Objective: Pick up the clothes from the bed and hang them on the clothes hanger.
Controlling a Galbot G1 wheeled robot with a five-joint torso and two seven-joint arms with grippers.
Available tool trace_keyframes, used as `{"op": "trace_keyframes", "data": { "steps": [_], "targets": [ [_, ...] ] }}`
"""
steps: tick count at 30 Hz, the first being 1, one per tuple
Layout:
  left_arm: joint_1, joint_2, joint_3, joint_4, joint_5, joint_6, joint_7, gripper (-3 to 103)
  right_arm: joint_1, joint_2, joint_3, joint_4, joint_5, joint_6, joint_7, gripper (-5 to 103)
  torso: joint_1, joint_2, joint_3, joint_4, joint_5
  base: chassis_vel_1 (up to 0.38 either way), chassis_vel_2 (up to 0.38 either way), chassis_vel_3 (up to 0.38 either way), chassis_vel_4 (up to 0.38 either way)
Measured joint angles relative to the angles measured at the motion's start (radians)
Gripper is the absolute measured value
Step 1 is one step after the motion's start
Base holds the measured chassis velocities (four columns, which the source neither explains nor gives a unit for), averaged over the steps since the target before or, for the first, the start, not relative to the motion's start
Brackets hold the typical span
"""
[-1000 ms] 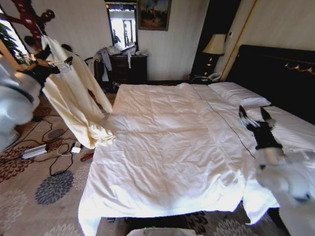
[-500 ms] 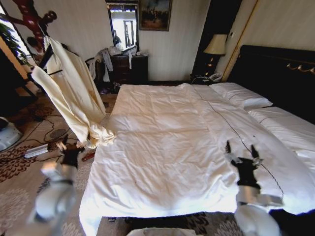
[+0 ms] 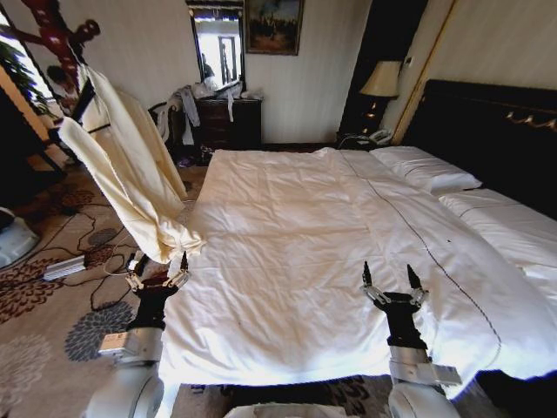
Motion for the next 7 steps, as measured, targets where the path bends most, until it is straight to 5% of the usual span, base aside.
{"op": "trace_keyframes", "data": {
  "steps": [7],
  "targets": [
    [-0.004, 0.004, 0.001, 0.004, -0.006, 0.001, 0.0, 100, 0.002, -0.003, 0.002, -0.001, 0.005, 0.0, -0.002, 100, 0.0, 0.0, 0.0, 0.0001, -0.0001, 0.0, 0.0, 0.0, 0.0]
  ]
}}
